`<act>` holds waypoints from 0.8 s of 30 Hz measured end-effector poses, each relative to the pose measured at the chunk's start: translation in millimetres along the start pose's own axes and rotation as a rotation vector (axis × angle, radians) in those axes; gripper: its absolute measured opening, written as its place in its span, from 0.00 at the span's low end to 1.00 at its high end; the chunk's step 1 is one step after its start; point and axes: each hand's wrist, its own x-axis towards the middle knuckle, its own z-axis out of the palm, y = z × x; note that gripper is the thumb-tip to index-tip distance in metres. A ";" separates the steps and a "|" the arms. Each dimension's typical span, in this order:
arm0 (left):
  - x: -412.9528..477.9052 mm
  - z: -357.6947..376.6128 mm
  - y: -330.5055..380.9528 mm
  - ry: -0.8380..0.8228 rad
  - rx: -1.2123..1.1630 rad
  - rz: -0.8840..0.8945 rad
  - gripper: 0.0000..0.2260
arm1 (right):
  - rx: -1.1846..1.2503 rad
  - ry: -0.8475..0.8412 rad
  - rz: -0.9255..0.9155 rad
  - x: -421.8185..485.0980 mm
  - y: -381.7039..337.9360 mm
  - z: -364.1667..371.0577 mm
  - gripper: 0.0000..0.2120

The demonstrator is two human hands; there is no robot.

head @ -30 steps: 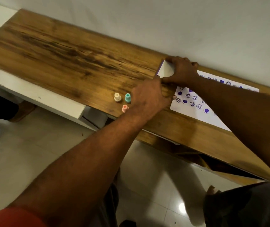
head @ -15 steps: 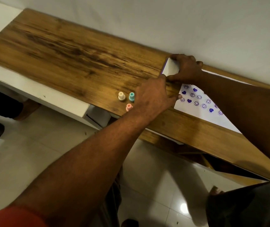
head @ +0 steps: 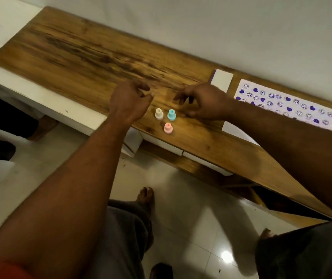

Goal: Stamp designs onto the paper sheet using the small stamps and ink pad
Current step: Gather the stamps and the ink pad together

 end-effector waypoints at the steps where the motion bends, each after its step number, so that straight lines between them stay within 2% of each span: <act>1: 2.0 -0.5 -8.1 -0.087 0.025 0.017 0.14 | -0.005 -0.038 0.004 3.1 -2.2 5.4 0.26; 3: 4.2 -1.9 -18.9 -0.213 0.094 0.083 0.17 | -0.023 -0.057 -0.006 8.1 -5.9 14.0 0.27; 7: 4.2 -0.2 -22.8 -0.333 0.138 0.104 0.24 | -0.090 -0.029 -0.041 15.6 -11.4 20.2 0.23; 12: 7.1 5.8 -24.0 -0.364 0.114 0.064 0.26 | -0.170 -0.010 -0.049 31.1 -16.1 27.3 0.15; 14: 7.6 8.3 -22.6 -0.361 0.098 0.061 0.24 | -0.193 0.012 -0.004 40.8 -12.1 25.8 0.15; 19: 7.2 15.6 -16.7 -0.370 0.078 0.078 0.23 | -0.305 0.187 0.130 66.7 17.8 1.2 0.16; 24: 10.8 20.2 -17.6 -0.351 0.046 0.051 0.21 | -0.285 0.305 0.373 80.7 50.6 -37.0 0.18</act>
